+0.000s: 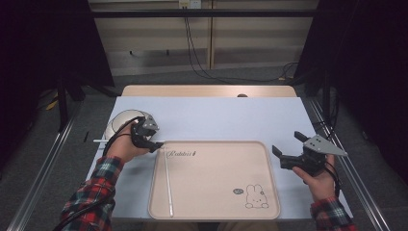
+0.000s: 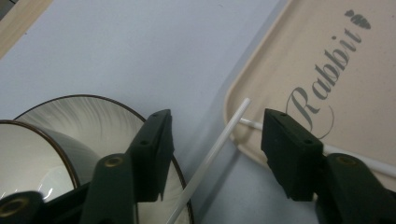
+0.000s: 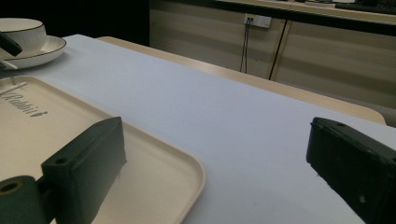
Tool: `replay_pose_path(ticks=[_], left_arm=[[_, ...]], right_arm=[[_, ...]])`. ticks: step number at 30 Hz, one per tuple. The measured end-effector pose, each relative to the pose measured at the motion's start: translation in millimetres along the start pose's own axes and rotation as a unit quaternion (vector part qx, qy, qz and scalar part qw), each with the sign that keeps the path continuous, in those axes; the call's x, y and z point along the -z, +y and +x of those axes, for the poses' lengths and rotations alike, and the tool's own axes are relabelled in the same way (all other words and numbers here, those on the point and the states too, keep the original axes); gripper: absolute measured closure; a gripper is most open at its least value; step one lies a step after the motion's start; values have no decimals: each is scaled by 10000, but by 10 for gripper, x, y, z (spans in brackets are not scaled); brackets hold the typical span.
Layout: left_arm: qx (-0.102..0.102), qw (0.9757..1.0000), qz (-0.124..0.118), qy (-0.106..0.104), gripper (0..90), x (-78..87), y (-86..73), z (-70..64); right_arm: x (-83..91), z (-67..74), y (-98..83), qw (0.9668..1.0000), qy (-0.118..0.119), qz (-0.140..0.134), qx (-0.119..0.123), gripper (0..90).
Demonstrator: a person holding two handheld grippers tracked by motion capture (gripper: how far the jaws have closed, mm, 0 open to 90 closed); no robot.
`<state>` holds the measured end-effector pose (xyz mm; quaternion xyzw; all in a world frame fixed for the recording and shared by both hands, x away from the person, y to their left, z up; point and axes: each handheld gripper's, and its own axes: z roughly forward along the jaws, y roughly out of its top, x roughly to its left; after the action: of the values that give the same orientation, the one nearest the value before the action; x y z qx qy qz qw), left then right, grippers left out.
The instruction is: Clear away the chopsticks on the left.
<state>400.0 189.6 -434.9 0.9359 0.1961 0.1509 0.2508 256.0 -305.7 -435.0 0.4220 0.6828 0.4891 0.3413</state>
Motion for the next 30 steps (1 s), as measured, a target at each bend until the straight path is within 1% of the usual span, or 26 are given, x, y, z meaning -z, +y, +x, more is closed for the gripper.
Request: replay_pose_path(ticks=[1, 2, 3, 4, 5, 6, 7, 8, 9, 10, 12, 13, 16, 18, 19, 20, 21, 22, 23, 24, 25, 26, 27, 28, 29, 30], left_arm=[[-26, 9999, -19, 102, 477, -23, -4, -11], [-82, 9999, 87, -6, 507, -24, -2, -2], [-147, 9998, 130, 49, 540, -35, -3, -3], [-122, 9998, 130, 113, 551, -48, -7, -8], [-121, 9998, 176, 16, 586, -48, -6, 4], [-62, 9999, 148, 52, 616, -69, -10, -5], [-61, 9998, 159, 64, 622, -75, -11, -4], [-6, 9999, 166, -37, 634, -81, -9, -3], [-67, 9997, 227, -49, 650, -82, -7, -3], [-55, 9997, 213, -92, 671, -90, -6, -5], [26, 9999, 116, -2, 685, -115, -11, -19], [104, 9999, 127, -34, 696, -114, -14, -13], [112, 9998, 136, -68, 716, -116, -20, 3], [150, 9998, 116, -36, 740, -116, -21, -2], [266, 9996, 114, 39, 767, -109, -21, -10], [293, 9994, 162, 8, 815, -89, -17, -3], [444, 9989, 80, 142, 859, -74, -17, -2], [814, 9966, -48, 137, 853, -49, -19, 11], [1149, 9928, -301, 141, 864, -28, -20, 8], [971, 9947, -273, 196, 873, 27, -16, 38], [1170, 9923, -344, 235, 874, 86, -6, 55], [1295, 9900, -507, 223, 874, 126, -3, 70], [1482, 9859, -745, 209, 874, 183, 4, 81], [1559, 9834, -911, 167, 875, 252, 7, 115], [1756, 9781, -1102, 182, 875, 316, 11, 136], [1898, 9738, -1248, 144, 875, 382, 13, 157]], right_arm=[[0, -2, 0, 10000, 9, 7, 6, 41], [-1, 0, 0, 10000, -12, 3, 2, 41], [-2, -3, 0, 10000, 8, -3, 17, 41], [0, -1, 1, 10000, 20, 5, 2, 41], [1, -2, 1, 10000, 6, 1, 2, 41], [0, -4, 0, 10000, 29, -3, 6, 41], [-2, -7, -2, 10000, -2, -8, 17, 41], [0, -3, -1, 10000, 2, 16, -26, 41], [-1, -3, -2, 10000, -7, 12, -21, 41], [-1, -3, -2, 10000, -11, 13, -23, 41], [-7, -3, -5, 10000, -10, 15, 2, 41], [-10, 1, -7, 10000, -6, 28, 4, 41], [-14, 1, -8, 10000, 7, 24, 34, 41], [-14, 0, -8, 10000, 5, 21, 36, 41], [-13, 0, -8, 10000, -12, 24, 29, 41], [-12, -3, -8, 10000, -10, 29, 20, 41], [-11, -3, -8, 10000, -10, 30, 21, 41], [-10, -2, -8, 10000, -8, 29, 10, 41], [-8, -6, -7, 10000, -4, 23, 17, 41], [-6, -6, -6, 10000, -16, 20, 13, 41], [-5, -9, -6, 10000, -31, 20, 16, 41], [-4, -10, -6, 10000, -31, 20, 15, 41], [-4, -10, -6, 10000, -33, 20, 17, 41], [-5, -11, -6, 10000, -35, 20, 14, 41], [-5, -11, -6, 10000, -36, 20, 15, 41], [-4, -10, -5, 10000, -29, 19, 14, 41]])
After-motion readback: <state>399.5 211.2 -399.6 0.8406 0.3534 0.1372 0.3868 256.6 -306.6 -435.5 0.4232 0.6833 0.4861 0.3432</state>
